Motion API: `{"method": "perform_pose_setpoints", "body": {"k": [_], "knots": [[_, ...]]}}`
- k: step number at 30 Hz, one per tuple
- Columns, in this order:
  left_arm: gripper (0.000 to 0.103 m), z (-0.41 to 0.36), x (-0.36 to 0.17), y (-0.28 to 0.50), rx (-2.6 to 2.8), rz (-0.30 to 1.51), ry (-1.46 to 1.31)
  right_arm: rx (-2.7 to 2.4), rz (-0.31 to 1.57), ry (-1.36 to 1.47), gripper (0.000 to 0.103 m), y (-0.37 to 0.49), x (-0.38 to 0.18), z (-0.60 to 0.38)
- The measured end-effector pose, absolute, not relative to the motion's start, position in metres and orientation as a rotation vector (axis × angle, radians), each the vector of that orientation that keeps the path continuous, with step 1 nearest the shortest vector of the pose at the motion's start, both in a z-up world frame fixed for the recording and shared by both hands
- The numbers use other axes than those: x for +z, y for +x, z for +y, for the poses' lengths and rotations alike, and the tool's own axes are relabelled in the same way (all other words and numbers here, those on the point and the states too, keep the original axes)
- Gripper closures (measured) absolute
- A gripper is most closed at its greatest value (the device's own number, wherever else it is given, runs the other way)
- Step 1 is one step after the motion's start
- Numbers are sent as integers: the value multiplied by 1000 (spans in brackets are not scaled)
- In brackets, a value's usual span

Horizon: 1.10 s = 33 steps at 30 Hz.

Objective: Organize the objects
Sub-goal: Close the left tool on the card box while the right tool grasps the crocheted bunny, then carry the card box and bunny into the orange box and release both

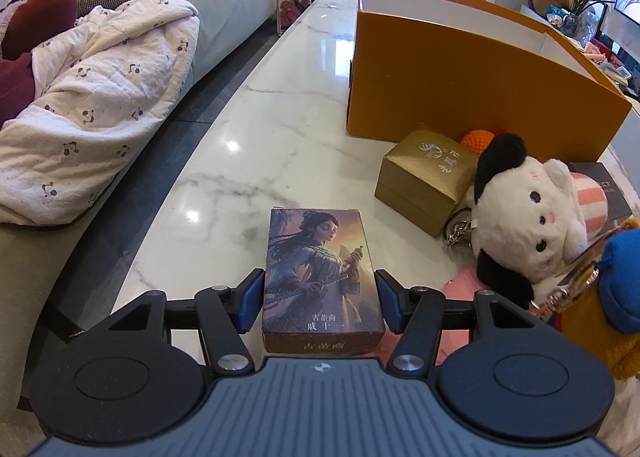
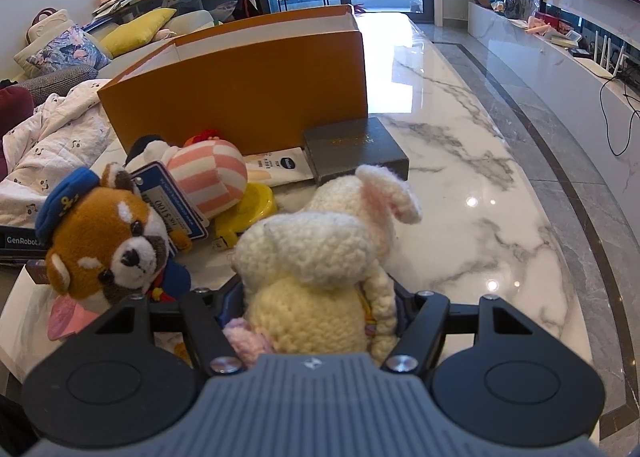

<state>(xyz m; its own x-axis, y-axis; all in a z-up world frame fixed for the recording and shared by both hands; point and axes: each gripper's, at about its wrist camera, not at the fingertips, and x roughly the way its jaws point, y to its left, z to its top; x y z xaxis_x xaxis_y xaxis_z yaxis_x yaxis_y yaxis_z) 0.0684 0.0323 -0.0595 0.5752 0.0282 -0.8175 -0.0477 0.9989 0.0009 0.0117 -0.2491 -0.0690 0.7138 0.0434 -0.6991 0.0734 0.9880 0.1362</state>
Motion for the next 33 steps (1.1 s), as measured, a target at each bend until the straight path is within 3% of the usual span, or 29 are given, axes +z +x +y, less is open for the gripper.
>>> {"method": "perform_pose_setpoints", "body": {"k": [19, 33], "knots": [[35, 31, -46, 53, 46, 901, 15, -11, 728, 147, 34, -6, -55, -246], [35, 8, 41, 79, -20, 681, 53, 67, 478, 103, 34, 10, 40, -229]]}}
